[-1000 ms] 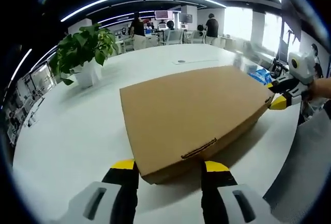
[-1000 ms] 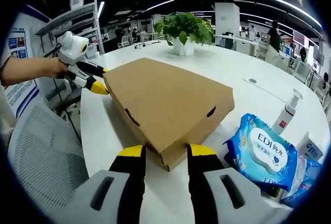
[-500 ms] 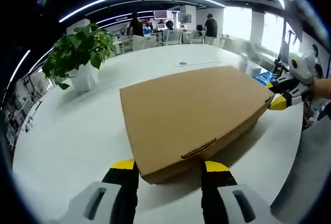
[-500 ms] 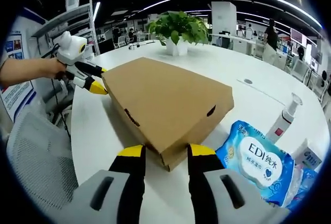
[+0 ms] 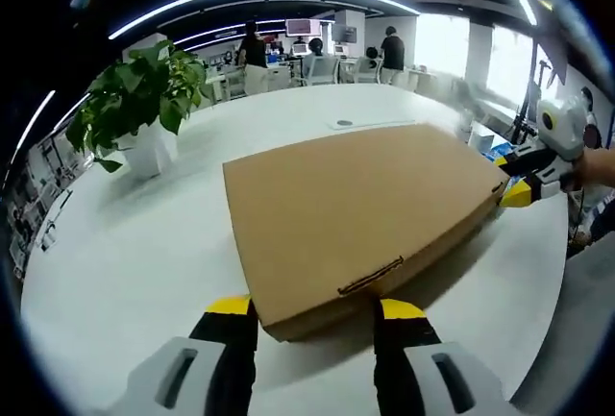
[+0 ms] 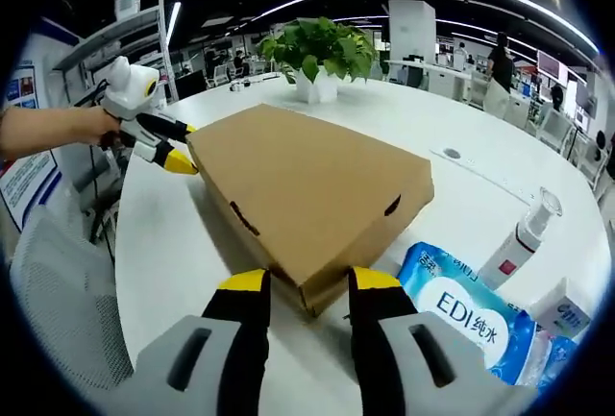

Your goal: Operate the shoe box by opening the lid, removing the specified soft item, and placing it in the target area until the item is outside and the box remains undamaged.

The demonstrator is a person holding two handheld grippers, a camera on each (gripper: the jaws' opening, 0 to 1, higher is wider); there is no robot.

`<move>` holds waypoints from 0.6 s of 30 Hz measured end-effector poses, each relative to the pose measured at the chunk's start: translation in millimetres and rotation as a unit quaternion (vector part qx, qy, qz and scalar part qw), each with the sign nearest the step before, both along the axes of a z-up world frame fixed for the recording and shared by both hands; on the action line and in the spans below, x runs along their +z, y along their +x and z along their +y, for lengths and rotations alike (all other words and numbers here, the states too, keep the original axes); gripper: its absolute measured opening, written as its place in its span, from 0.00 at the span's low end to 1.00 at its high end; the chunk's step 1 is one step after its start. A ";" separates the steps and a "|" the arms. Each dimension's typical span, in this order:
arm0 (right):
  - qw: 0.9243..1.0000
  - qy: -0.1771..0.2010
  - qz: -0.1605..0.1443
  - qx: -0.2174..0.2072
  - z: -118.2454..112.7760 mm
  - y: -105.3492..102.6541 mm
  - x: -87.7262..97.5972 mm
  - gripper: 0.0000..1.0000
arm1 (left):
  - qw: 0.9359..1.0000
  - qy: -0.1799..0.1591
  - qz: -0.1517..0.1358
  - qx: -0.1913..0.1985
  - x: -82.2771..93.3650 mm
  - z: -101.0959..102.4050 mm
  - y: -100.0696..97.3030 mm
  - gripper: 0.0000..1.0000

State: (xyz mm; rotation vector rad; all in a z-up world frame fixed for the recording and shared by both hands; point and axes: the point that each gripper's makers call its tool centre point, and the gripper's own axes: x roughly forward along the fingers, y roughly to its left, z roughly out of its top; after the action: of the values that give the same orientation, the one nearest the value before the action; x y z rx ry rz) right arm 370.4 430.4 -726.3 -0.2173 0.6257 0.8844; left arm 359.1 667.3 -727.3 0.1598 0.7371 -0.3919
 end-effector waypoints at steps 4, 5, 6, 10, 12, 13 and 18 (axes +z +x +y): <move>1.000 -0.003 0.002 -0.002 -0.6 4.2 0.1 0.29 | 1.000 -0.011 0.002 0.006 -1.8 -0.3 3.0 0.48; 1.000 -0.004 0.002 -0.001 -0.6 4.0 0.0 0.30 | 1.000 -0.011 0.001 0.006 -1.6 -0.4 3.4 0.48; 1.000 -0.004 0.000 -0.001 -0.5 4.0 0.1 0.30 | 1.000 -0.009 0.001 0.005 -1.7 -0.4 3.6 0.48; 1.000 -0.003 -0.001 -0.003 -1.1 4.4 0.3 0.30 | 1.000 -0.006 0.000 0.004 -1.3 -0.6 4.1 0.49; 1.000 0.010 0.009 -0.013 -1.0 4.4 1.3 0.31 | 1.000 -0.005 -0.001 0.006 -1.2 -0.5 3.8 0.49; 1.000 0.014 0.012 -0.016 -1.1 4.6 1.9 0.32 | 1.000 -0.005 -0.001 0.008 -1.0 -0.5 3.4 0.49; 1.000 -0.005 -0.010 -0.018 -4.8 4.3 4.0 0.38 | 1.000 -0.010 -0.017 0.025 5.5 1.5 2.6 0.53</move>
State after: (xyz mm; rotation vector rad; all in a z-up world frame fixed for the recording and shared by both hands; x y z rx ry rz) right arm 374.7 425.6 -722.2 -0.2228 0.6144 0.8432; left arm 361.7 668.8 -721.7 0.1295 0.7021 -0.3483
